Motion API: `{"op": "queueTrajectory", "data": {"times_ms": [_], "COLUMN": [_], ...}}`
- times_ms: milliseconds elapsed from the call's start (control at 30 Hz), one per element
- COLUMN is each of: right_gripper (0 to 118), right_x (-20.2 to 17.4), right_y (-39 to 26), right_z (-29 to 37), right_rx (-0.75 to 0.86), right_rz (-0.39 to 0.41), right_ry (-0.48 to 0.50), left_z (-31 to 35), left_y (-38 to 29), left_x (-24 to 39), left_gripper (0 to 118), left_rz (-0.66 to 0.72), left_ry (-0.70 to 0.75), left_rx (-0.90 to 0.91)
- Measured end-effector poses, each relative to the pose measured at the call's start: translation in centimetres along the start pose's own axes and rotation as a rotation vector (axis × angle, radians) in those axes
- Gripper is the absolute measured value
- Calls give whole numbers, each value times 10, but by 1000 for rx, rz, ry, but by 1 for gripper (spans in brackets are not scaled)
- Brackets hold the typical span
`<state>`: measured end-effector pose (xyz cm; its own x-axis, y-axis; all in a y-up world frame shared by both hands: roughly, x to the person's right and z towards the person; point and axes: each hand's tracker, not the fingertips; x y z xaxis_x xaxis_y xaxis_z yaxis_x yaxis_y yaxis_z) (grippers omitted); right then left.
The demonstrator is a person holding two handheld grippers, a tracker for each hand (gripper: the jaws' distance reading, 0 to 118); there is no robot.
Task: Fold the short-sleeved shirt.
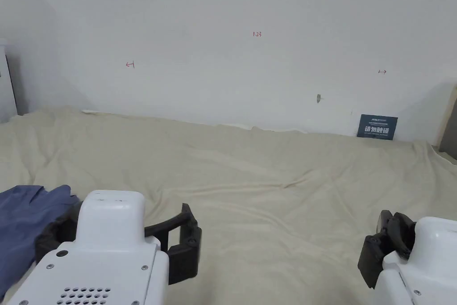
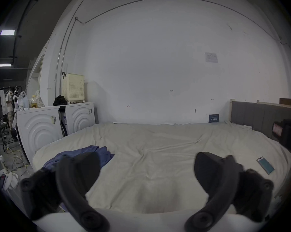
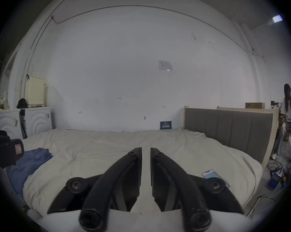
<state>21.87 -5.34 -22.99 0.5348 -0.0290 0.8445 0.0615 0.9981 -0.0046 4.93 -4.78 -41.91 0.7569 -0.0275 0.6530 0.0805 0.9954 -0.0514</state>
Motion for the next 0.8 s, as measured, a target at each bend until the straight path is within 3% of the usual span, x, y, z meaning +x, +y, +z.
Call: {"op": "queueTrajectory", "data": {"times_ms": [33, 67, 100, 200, 367, 500, 633, 800], "right_gripper": [10, 6, 0, 0, 0, 0, 0, 0], "right_x": [1, -1, -2, -5, -7, -12, -9, -17], "right_y": [0, 0, -1, 0, -1, -4, -3, -2], "right_z": [0, 0, 1, 2, 4, 4, 2, -1], "right_rx": [-2, -1, 4, 9, 14, 25, 0, 2], "right_rz": [-3, -2, 4, 54, 59, 109, 56, 88], "right_ry": [-4, -6, -14, -11, 21, -10, 14, 8], "left_z": [0, -2, -6, -9, -8, -8, -9, -9], "left_y": [0, 0, 0, -2, -5, -6, -5, -4], "left_x": [1, 1, 0, -4, -4, -3, -4, -13], "left_gripper": [75, 37, 7, 6, 1, 0, 0, 0], "left_rz": [-2, 3, 13, 6, 13, 37, 25, 49], "left_ry": [9, 39, 38, -8, -21, -21, -12, -13], "left_rx": [12, 20, 2, -44, -48, -44, -47, -57]}}
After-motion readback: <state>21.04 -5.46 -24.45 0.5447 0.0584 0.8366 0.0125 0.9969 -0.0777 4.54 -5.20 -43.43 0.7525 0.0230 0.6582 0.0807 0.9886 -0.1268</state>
